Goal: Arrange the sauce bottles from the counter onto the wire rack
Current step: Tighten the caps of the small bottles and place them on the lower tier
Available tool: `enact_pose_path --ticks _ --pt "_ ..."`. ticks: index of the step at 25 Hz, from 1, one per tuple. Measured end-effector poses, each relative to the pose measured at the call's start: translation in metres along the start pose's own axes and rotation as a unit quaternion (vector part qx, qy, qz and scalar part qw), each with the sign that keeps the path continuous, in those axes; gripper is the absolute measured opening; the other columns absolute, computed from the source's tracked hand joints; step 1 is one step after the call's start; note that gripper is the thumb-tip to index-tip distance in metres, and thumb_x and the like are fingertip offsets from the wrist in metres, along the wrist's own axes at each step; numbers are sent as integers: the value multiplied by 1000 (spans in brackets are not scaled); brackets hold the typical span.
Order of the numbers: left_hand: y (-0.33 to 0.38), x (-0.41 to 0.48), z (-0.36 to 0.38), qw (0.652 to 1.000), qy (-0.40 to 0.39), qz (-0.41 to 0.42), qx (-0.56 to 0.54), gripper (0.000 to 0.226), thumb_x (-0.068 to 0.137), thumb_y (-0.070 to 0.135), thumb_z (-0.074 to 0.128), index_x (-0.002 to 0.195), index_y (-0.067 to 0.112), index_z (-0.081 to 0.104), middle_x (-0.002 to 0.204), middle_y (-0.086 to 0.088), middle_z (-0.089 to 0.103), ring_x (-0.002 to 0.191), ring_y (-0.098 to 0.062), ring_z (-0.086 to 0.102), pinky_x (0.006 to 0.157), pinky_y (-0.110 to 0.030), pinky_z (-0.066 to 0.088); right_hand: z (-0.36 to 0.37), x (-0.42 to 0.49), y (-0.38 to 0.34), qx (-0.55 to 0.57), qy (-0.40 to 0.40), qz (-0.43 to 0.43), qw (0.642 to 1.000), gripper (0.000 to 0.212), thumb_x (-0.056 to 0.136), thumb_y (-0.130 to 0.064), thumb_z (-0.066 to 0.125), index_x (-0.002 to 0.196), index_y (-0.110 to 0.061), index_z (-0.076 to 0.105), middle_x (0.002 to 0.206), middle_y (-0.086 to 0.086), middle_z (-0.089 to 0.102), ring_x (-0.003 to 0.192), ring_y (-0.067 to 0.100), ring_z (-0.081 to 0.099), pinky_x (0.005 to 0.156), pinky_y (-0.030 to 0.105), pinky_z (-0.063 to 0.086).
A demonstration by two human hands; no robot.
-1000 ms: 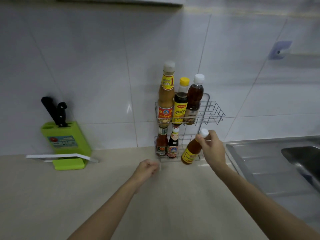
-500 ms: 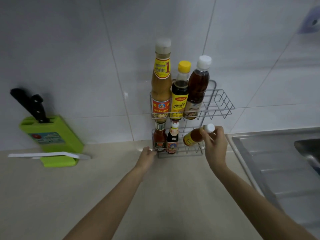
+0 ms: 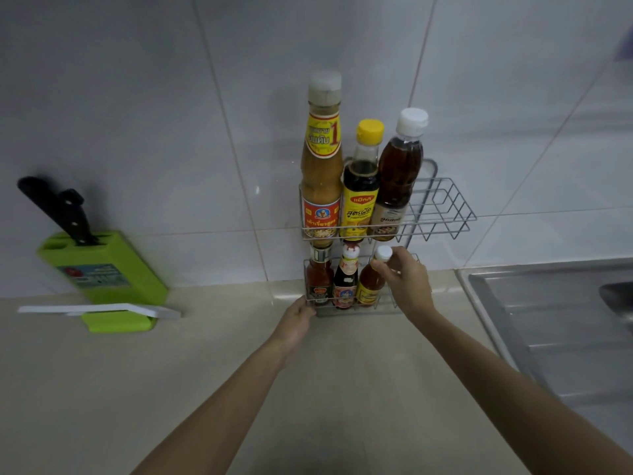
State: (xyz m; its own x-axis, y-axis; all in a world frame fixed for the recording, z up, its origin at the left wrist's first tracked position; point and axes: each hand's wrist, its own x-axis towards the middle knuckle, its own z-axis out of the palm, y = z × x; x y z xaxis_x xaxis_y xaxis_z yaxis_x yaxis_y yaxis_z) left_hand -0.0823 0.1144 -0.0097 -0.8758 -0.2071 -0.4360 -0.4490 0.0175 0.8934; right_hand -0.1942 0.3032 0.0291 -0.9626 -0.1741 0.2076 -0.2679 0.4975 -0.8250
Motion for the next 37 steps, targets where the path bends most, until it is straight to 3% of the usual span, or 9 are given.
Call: enact_pose_path --ticks 6,10,13,18,22,25,30,33,37 --pt "2 2 0 1000 10 -7 11 40 98 12 38 136 21 48 132 2 53 116 -11 44 96 -29 32 4 5 1 10 -52 15 999 29 88 -22 65 114 -9 60 102 1 65 95 14 59 69 9 40" --pt "4 2 -2 1000 -7 -9 19 43 97 13 40 139 22 45 131 6 52 116 -10 44 96 -27 32 4 6 2 13 -91 35 995 34 88 -23 65 118 -8 58 112 7 66 105 19 59 90 36 51" --pt "3 2 -5 999 -33 -6 20 42 99 20 43 141 25 43 129 10 51 116 -7 44 95 -27 32 5 5 4 8 -106 38 994 34 88 -23 65 117 -7 57 113 10 66 106 25 60 93 46 52" --pt "0 1 -5 999 -26 -11 21 44 98 19 46 142 20 41 133 6 50 117 -9 44 96 -27 32 4 1 4 31 -96 52 994 44 90 -22 63 129 -5 50 127 11 60 120 24 55 101 47 47" --pt "-26 -24 6 992 3 -36 117 41 96 17 47 137 13 44 134 -4 51 119 -18 50 94 -22 35 -14 -42 16 40 -49 47 997 40 91 -27 61 126 -8 51 127 7 58 118 20 55 99 38 48" --pt "-60 -60 29 976 -49 7 210 36 94 10 51 130 3 52 134 -12 56 122 -23 54 94 -22 39 -27 -105 37 8 -94 73 993 32 91 -25 62 118 -11 55 118 3 61 110 17 59 95 36 51" --pt "-90 -127 60 931 -153 111 313 36 89 -3 51 125 1 56 131 -16 55 123 -24 53 101 -19 37 -59 -206 63 -170 -229 92 954 25 89 -21 62 111 -8 62 111 10 61 98 23 62 85 30 50" --pt "-106 -165 63 918 -277 89 270 46 87 -6 49 130 10 52 135 -6 52 124 -12 50 93 -9 42 -75 -257 62 -212 -266 112 934 28 90 -25 60 114 -12 61 114 10 57 95 22 60 81 23 43" --pt "-127 -206 74 926 -326 73 177 71 74 -3 66 138 15 41 139 -1 49 130 -11 48 106 -21 42 -78 -306 57 -269 -320 59 907 42 88 -17 58 129 -14 52 128 10 50 114 27 52 95 29 42"
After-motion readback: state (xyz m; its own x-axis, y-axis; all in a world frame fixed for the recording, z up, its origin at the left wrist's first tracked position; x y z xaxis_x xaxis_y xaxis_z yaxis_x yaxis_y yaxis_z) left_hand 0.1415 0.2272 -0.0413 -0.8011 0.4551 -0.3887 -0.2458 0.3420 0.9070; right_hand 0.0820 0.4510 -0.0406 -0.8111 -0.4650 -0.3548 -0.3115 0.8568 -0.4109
